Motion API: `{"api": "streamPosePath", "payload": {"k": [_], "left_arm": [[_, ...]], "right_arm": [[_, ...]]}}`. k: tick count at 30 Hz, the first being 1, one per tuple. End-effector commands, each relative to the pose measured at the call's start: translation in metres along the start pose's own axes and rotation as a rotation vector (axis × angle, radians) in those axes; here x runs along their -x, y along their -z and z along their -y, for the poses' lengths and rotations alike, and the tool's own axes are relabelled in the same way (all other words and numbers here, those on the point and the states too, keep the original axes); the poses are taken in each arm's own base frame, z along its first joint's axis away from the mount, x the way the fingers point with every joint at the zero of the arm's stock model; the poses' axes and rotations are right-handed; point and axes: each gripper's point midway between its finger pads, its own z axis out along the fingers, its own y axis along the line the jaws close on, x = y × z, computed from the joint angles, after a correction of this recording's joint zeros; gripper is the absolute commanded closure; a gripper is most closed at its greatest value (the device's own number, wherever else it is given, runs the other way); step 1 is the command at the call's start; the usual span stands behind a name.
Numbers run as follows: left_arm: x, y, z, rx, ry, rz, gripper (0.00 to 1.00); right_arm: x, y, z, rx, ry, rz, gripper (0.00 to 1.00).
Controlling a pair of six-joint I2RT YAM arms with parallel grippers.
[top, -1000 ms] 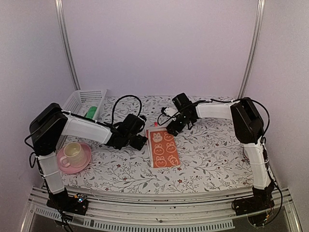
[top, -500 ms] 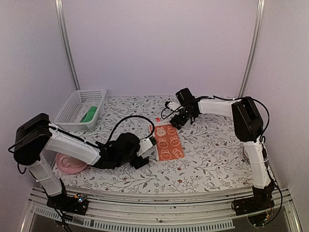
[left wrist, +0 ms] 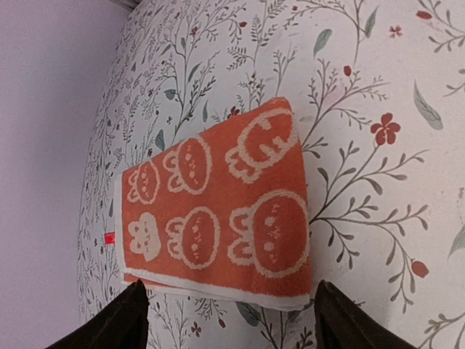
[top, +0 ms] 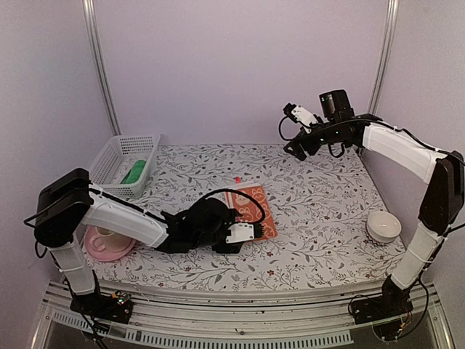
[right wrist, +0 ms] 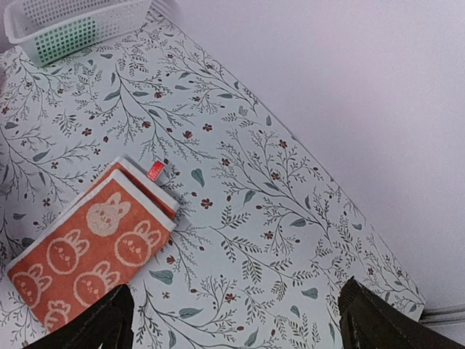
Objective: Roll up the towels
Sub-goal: Pick up the towel from the center of the board.
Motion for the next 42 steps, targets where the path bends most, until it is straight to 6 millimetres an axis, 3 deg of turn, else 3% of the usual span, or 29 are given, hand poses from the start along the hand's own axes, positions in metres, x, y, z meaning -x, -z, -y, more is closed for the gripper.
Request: {"api": "streamPosePath", "payload": {"k": [1,8,12,16,21,24,26,34,36,42], "left_arm": [[-0.006,-0.018,0.031,-0.132,-0.126,-0.047,0.24],[-0.015,-0.026,0.042,-0.156,-0.132,-0.112,0.42],[-0.025,-0.034,0.048,-0.147,-0.140,-0.158,0.44],[-0.040,-0.044,0.060,-0.164,-0.153,-0.214,0.52],[-0.042,-0.044,0.065,-0.181,-0.148,-0.227,0.70],[-0.043,-0.044,0.067,-0.190,-0.130,-0.233,0.90],[-0.043,-0.046,0.069,-0.194,-0.118,-0.246,1.00],[-0.032,-0.036,0.066,-0.240,0.069,-0.211,1.00],[-0.025,-0.028,0.057,-0.252,0.143,-0.168,1.00],[-0.021,-0.017,0.054,-0.354,0.311,-0.103,1.00]], "right_arm": [[-0.032,0.022,0.008,0.049,-0.090,-0.016,0.01],[-0.034,0.064,0.008,0.049,-0.107,0.043,0.01],[-0.037,0.071,-0.001,0.066,-0.100,0.055,0.01],[-0.040,0.075,-0.003,0.062,-0.080,0.060,0.01],[-0.045,0.078,-0.012,0.083,-0.025,0.073,0.01],[-0.047,0.080,-0.017,0.090,0.040,0.099,0.01],[-0.057,0.079,-0.028,0.109,0.099,0.113,0.01],[-0.098,0.090,-0.105,0.300,0.497,0.311,0.01],[-0.110,0.091,-0.127,0.318,0.632,0.366,0.01],[-0.137,0.072,-0.196,0.383,0.930,0.386,0.01]]}}
